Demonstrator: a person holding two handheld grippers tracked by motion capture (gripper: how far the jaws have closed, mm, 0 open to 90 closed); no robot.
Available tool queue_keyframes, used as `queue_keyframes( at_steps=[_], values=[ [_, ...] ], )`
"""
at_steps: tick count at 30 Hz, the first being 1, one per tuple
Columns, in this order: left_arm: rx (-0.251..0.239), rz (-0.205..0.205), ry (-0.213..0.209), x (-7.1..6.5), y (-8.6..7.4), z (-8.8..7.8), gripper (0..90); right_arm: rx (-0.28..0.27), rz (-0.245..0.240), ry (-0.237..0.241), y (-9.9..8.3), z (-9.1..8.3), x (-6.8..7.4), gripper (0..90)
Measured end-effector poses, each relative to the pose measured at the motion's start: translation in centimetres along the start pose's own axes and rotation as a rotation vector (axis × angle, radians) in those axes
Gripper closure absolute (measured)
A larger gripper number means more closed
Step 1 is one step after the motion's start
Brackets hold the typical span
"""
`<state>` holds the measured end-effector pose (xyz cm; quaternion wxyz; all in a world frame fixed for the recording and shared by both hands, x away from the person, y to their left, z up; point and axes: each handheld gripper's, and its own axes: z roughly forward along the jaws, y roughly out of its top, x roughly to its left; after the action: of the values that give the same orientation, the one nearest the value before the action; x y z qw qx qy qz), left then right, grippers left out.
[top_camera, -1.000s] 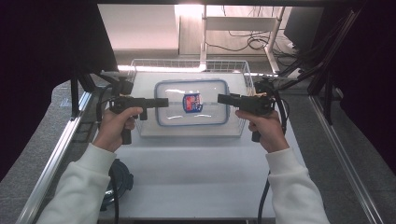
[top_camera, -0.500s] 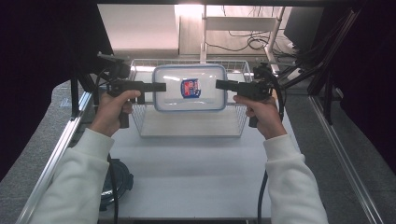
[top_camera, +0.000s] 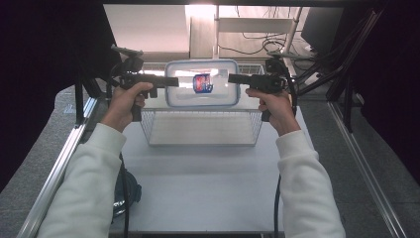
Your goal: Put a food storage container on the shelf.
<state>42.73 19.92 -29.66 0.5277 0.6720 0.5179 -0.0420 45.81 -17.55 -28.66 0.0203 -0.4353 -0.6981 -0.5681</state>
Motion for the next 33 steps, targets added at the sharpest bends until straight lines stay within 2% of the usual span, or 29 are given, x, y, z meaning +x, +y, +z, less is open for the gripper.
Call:
queue_keyframes(
  at_steps=[4, 10, 13, 16, 21, 24, 29, 33],
  values=[
    [0.005, -0.024, 0.01, 1.0, 0.3, 0.5, 44.8, 0.016, 0.034, 0.0, 0.1, 1.0, -0.9, 47.3],
    [-0.01, -0.068, -0.001, 2.0, 0.7, 1.0, 45.6, 0.032, 0.094, -0.014, 0.3, 2.1, -1.7, 45.7],
    [-0.016, -0.106, -0.008, 2.6, 1.0, 1.4, 45.3, 0.041, 0.108, -0.048, 0.6, 2.6, -1.7, 43.4],
    [-0.015, -0.118, 0.003, 2.8, 1.2, 1.7, 44.2, 0.06, 0.134, -0.091, 1.1, 3.4, -1.7, 41.0],
    [-0.023, -0.155, 0.0, 3.4, 1.4, 2.2, 42.4, 0.073, 0.213, -0.108, 1.7, 4.2, -2.3, 40.5],
    [-0.034, -0.176, 0.0, 3.8, 1.4, 2.5, 41.5, 0.076, 0.238, -0.124, 1.8, 4.7, -2.5, 39.4],
    [-0.048, -0.188, -0.004, 4.2, 1.2, 2.9, 39.7, 0.074, 0.278, -0.131, 1.8, 5.1, -3.0, 38.8],
    [-0.061, -0.168, 0.023, 4.1, 1.1, 3.2, 37.0, 0.076, 0.293, -0.128, 1.5, 5.4, -3.3, 37.4]
  ],
)
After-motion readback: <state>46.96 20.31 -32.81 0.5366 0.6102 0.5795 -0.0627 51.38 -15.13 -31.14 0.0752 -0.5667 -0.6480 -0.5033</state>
